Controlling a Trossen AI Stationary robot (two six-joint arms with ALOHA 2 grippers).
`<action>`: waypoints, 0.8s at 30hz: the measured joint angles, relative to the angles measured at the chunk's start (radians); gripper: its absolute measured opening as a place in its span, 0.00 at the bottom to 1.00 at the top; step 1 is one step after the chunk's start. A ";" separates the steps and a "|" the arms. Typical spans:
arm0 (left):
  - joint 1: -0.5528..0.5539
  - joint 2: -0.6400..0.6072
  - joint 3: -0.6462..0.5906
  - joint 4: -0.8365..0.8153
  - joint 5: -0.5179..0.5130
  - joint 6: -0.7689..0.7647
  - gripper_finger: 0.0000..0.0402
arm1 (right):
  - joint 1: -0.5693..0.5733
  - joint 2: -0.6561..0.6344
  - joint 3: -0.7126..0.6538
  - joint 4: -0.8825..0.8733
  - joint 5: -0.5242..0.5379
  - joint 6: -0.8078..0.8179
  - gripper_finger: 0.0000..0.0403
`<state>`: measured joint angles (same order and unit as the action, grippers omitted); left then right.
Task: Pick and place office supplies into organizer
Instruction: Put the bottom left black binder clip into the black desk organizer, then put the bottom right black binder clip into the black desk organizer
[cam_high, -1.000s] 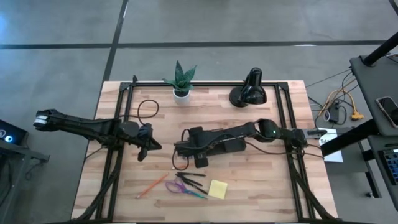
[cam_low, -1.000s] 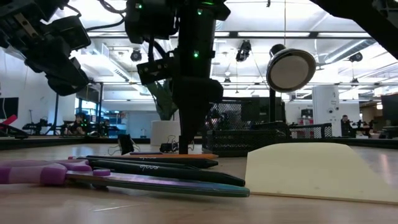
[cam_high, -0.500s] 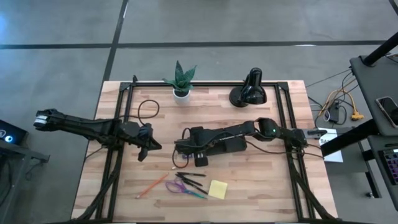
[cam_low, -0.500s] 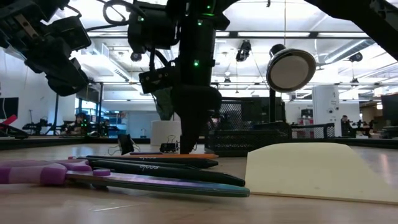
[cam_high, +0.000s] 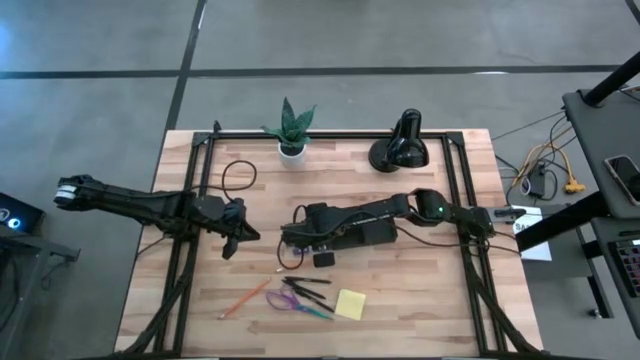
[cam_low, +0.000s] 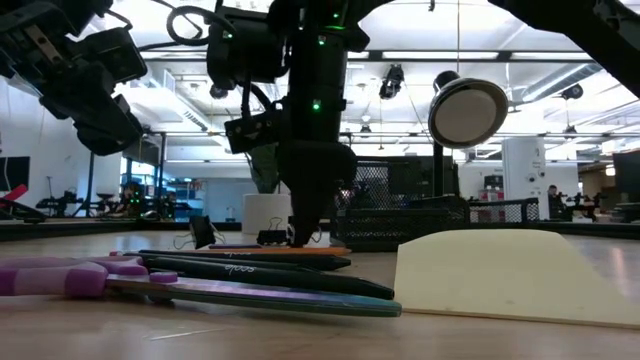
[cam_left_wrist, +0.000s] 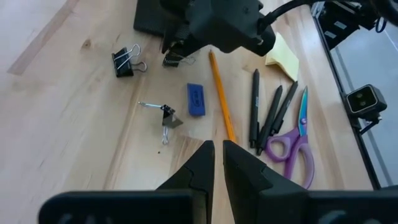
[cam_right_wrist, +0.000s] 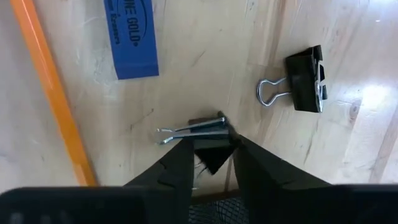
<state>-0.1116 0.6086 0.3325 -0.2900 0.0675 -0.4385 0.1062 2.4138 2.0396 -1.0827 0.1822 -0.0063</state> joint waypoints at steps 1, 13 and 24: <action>0.000 0.001 0.000 0.001 0.000 0.000 0.04 | 0.000 0.000 0.000 -0.001 0.000 0.000 0.21; 0.000 0.005 0.001 0.002 -0.002 0.000 0.04 | 0.000 0.000 0.060 -0.050 0.004 0.008 0.06; 0.000 0.005 0.001 0.004 -0.003 -0.001 0.04 | 0.000 0.000 0.083 -0.084 0.030 0.056 0.02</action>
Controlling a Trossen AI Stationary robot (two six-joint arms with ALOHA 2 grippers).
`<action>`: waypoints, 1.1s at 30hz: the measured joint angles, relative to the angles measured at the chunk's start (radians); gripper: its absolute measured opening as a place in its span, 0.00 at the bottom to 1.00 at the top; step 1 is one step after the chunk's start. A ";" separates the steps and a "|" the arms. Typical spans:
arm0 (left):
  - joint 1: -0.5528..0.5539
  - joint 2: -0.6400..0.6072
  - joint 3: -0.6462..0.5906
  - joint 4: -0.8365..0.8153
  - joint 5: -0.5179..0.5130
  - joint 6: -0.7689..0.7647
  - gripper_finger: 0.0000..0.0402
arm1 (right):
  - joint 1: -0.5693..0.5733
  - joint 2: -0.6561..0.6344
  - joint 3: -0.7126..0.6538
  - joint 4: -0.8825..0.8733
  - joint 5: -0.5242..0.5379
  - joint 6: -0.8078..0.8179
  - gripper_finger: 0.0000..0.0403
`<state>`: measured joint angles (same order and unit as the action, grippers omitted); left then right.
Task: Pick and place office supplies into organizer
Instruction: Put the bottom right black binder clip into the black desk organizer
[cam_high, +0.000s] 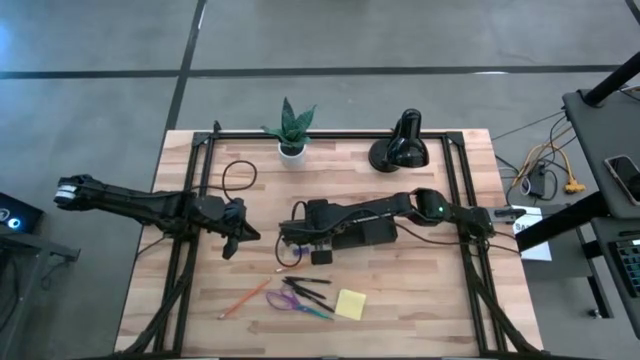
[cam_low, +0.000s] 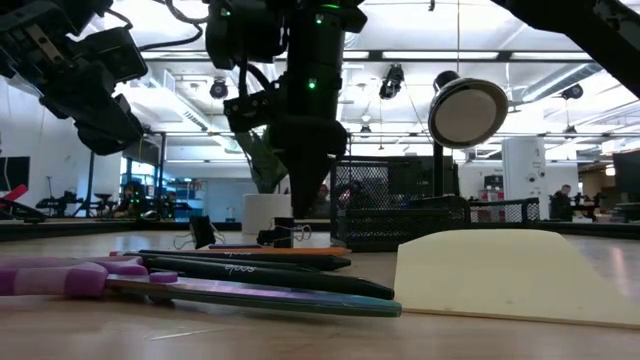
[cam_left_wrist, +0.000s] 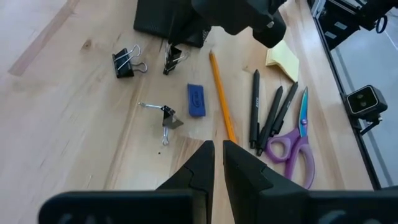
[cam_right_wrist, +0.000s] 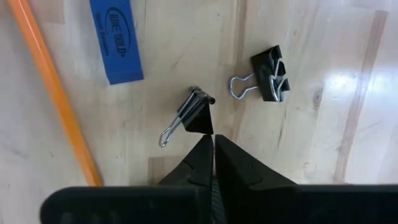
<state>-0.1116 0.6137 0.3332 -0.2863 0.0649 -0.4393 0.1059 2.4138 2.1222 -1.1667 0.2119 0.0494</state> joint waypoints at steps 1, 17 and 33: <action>0.000 0.000 0.000 -0.001 0.000 0.000 0.04 | 0.000 0.000 -0.001 0.000 0.000 0.000 0.03; 0.000 0.001 0.000 0.000 0.000 0.000 0.04 | -0.005 0.000 -0.034 0.037 0.033 -0.081 0.41; 0.000 0.002 0.000 -0.001 0.000 -0.001 0.04 | -0.016 0.001 -0.072 0.057 0.018 -0.108 0.12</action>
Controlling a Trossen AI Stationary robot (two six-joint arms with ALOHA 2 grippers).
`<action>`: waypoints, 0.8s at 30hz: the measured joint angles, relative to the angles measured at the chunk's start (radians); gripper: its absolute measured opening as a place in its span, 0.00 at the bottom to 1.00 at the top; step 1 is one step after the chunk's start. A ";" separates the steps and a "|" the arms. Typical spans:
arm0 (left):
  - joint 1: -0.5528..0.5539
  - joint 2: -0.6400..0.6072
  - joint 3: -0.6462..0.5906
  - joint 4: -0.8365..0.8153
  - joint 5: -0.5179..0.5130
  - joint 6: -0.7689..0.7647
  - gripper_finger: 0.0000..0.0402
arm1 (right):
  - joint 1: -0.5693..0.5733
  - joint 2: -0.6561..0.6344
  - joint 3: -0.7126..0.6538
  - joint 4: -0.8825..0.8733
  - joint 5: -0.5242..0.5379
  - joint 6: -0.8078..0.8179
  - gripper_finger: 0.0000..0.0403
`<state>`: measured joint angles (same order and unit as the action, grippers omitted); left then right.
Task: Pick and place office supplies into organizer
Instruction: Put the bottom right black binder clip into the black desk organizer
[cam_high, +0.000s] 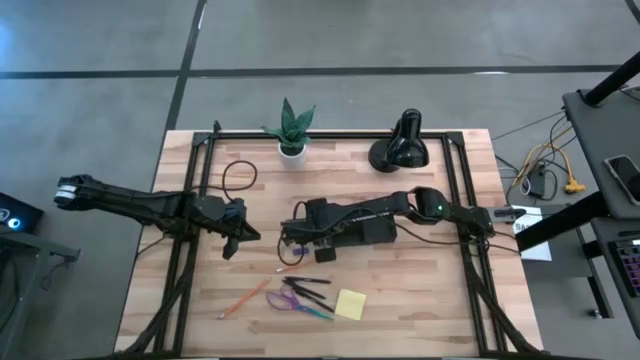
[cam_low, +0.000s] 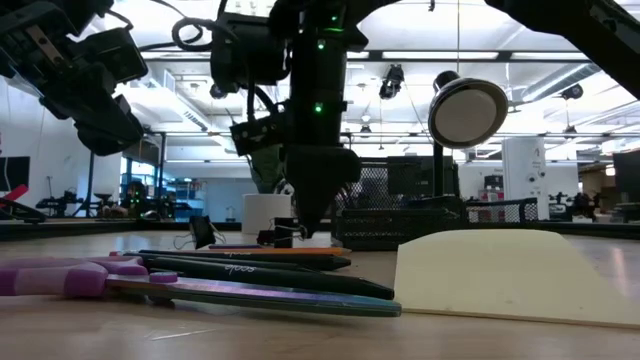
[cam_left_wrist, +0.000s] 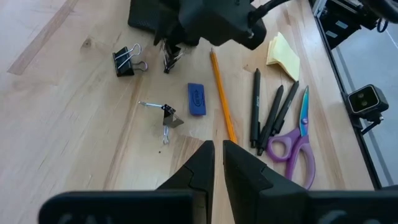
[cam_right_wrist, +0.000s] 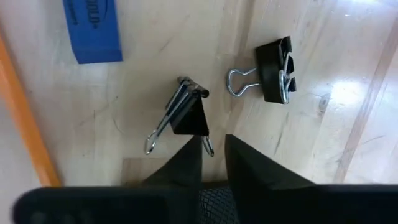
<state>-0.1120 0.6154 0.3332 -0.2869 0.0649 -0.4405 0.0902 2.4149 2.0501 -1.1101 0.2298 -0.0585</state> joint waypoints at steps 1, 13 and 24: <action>0.000 -0.001 0.000 0.000 0.000 -0.001 0.04 | 0.000 0.000 0.000 0.001 -0.002 0.002 0.10; 0.000 -0.001 0.000 0.001 0.000 -0.024 0.04 | 0.004 0.006 -0.023 0.015 -0.071 0.024 0.03; 0.000 -0.003 0.000 0.029 0.000 -0.024 0.04 | 0.029 -0.003 0.229 -0.145 0.084 0.150 0.02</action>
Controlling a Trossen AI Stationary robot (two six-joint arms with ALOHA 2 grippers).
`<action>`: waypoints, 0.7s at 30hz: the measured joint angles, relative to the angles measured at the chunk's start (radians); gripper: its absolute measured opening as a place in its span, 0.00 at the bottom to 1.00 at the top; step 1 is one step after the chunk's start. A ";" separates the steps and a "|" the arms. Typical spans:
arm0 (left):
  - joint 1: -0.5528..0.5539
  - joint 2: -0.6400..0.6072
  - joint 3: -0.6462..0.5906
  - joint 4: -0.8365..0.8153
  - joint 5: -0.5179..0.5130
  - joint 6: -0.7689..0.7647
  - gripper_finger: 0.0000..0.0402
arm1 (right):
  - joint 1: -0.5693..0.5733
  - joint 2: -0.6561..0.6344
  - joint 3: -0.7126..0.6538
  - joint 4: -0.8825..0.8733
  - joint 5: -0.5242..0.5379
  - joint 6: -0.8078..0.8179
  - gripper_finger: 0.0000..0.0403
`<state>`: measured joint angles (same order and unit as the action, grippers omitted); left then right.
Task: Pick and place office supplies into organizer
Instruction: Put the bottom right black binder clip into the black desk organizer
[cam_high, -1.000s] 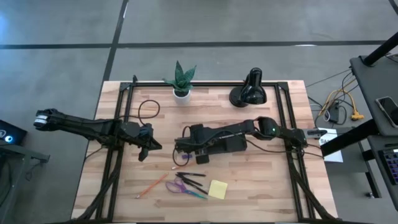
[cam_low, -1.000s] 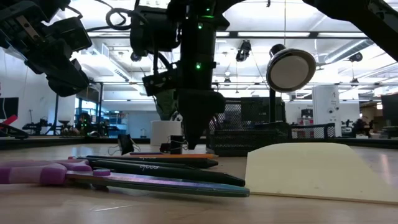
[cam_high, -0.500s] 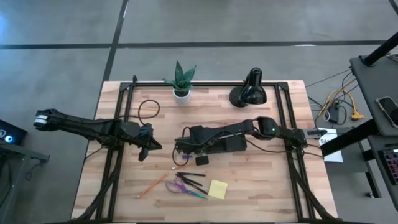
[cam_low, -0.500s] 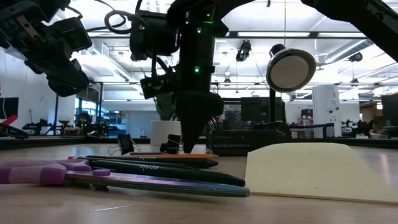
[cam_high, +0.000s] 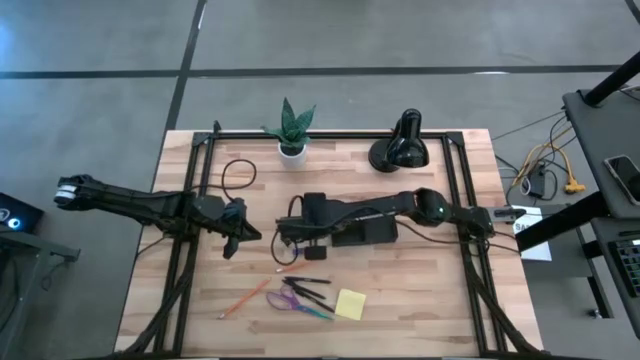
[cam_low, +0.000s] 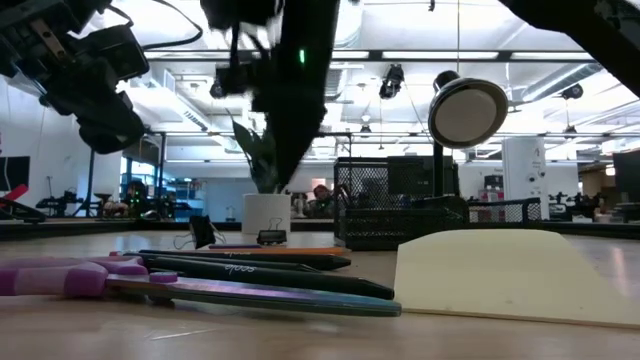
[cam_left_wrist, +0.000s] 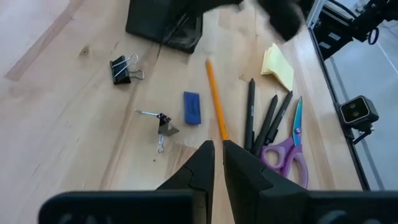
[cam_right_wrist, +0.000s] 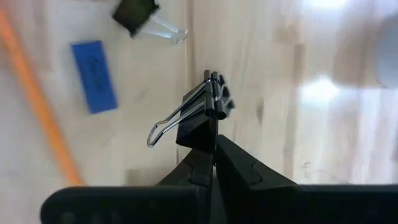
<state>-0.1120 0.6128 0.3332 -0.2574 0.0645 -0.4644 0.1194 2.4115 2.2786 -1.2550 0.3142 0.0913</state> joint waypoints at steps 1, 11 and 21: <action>0.000 0.000 0.000 0.002 0.000 0.000 0.04 | 0.007 0.000 0.034 -0.053 -0.004 0.032 0.02; 0.000 0.002 0.000 0.012 0.000 0.008 0.04 | 0.094 -0.021 -0.033 -0.312 -0.064 0.334 0.02; 0.000 0.000 0.000 0.011 0.003 0.000 0.04 | 0.067 -0.030 -0.194 -0.317 -0.025 0.532 0.02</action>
<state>-0.1120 0.6125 0.3332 -0.2466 0.0677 -0.4644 0.1861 2.3814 2.0849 -1.5715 0.2889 0.6233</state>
